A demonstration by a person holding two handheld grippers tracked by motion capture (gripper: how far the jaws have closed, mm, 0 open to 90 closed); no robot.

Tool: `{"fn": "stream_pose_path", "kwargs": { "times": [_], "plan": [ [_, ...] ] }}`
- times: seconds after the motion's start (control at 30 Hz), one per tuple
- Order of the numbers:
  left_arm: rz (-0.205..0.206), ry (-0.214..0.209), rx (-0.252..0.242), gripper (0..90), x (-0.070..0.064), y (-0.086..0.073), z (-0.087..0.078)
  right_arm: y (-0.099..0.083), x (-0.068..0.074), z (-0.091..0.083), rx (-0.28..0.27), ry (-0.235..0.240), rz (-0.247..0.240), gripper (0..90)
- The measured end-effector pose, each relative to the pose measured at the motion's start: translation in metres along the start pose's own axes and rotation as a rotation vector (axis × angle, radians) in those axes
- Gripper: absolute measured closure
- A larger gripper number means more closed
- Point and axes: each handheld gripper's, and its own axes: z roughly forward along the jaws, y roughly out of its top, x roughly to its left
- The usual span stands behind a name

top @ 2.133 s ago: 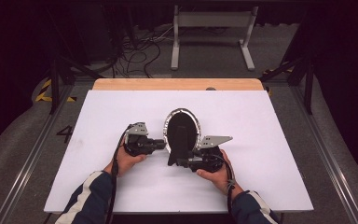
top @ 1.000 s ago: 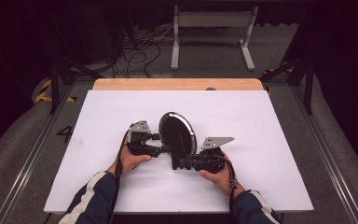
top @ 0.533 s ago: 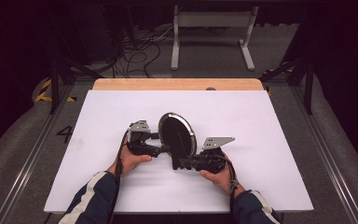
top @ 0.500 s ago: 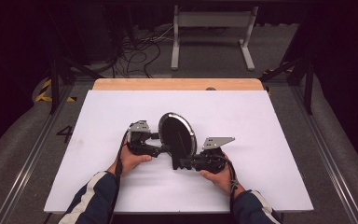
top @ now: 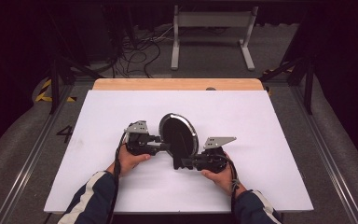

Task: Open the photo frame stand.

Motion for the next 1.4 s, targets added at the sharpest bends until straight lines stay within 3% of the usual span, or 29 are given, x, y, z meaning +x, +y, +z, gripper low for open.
{"fn": "stream_pose_path", "kwargs": {
  "times": [0.13, 0.33, 0.57, 0.67, 1.07, 1.23, 1.4],
  "plan": [
    [0.055, 0.015, -0.023, 70.4, -0.007, 0.005, -0.005, -0.002, -0.007, -0.004, -0.012, 0.001, 0.044, 79.5],
    [0.104, 0.083, -0.020, 72.2, -0.016, 0.008, -0.008, -0.002, -0.010, -0.005, -0.019, 0.013, 0.083, 78.3],
    [0.197, 0.210, -0.015, 76.4, -0.027, 0.011, -0.010, 0.000, -0.007, -0.008, -0.010, 0.014, 0.083, 75.4],
    [0.199, 0.212, -0.020, 76.2, -0.028, 0.010, -0.010, -0.001, -0.005, -0.007, -0.006, 0.012, 0.081, 75.4],
    [0.292, 0.278, 0.004, 75.6, -0.040, 0.015, -0.003, -0.006, -0.002, -0.011, 0.008, 0.001, 0.093, 73.8],
    [0.333, 0.331, 0.011, 75.2, -0.047, 0.016, 0.003, -0.007, -0.002, -0.013, 0.024, -0.019, 0.087, 72.8],
    [0.334, 0.358, -0.001, 74.8, -0.048, 0.016, 0.007, -0.007, -0.005, -0.014, 0.026, -0.040, 0.090, 72.0]
  ]
}}
